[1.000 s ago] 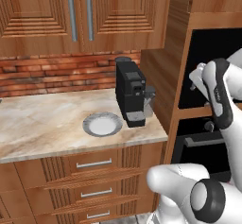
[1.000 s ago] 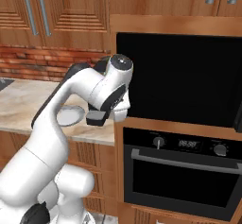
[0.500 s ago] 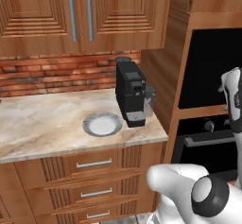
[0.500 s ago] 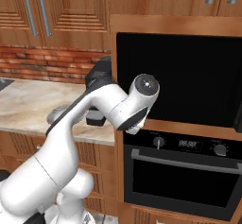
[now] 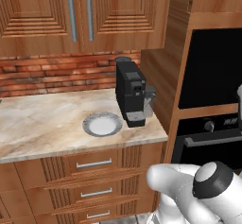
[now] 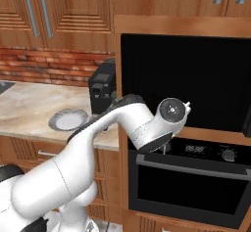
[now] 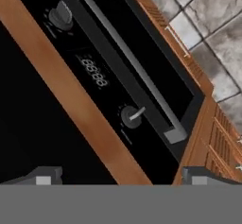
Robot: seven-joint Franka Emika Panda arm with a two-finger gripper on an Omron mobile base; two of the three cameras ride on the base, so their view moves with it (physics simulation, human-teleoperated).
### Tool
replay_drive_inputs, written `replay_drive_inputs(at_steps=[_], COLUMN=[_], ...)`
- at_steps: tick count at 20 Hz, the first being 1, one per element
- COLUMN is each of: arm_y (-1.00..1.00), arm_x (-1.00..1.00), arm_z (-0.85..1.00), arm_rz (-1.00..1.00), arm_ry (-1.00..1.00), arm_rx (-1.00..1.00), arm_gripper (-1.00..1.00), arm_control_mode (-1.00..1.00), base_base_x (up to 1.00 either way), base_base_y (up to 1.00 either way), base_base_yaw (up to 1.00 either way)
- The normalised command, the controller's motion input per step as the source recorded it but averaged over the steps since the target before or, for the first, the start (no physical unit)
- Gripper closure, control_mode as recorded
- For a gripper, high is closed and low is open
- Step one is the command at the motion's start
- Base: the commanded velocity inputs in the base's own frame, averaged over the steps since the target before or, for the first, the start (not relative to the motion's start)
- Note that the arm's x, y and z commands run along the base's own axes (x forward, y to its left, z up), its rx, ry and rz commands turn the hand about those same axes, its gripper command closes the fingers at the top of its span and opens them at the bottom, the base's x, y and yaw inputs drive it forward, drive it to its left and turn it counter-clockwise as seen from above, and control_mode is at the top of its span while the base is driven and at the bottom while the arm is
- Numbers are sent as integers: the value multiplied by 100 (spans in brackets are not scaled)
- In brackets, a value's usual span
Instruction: Take the fish from the oven and place it on the plate on the counter.
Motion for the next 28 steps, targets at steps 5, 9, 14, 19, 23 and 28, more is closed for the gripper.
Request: replay_drive_inputs(at_steps=[5, 9, 14, 19, 23, 28], arm_y=[-61, -23, -1, 0, 0, -10], arm_x=[-17, 1, 20, 10, -14, -23], arm_z=[-67, -90, -85, -54, -10, -2], arm_rz=[-15, -1, 8, 23, 26, 24], arm_ry=[0, 0, -10, -14, -13, -12], arm_rx=[3, 0, 5, 8, 5, 2], arm_gripper=[-100, -100, -100, -100, -100, -100], arm_control_mode=[-100, -100, -100, -100, -100, -100], base_base_x=[0, 0, 0, 0, 0, 0], base_base_y=[0, 0, 0, 0, 0, 0], base_base_yaw=[0, 0, 0, 0, 0, 0])
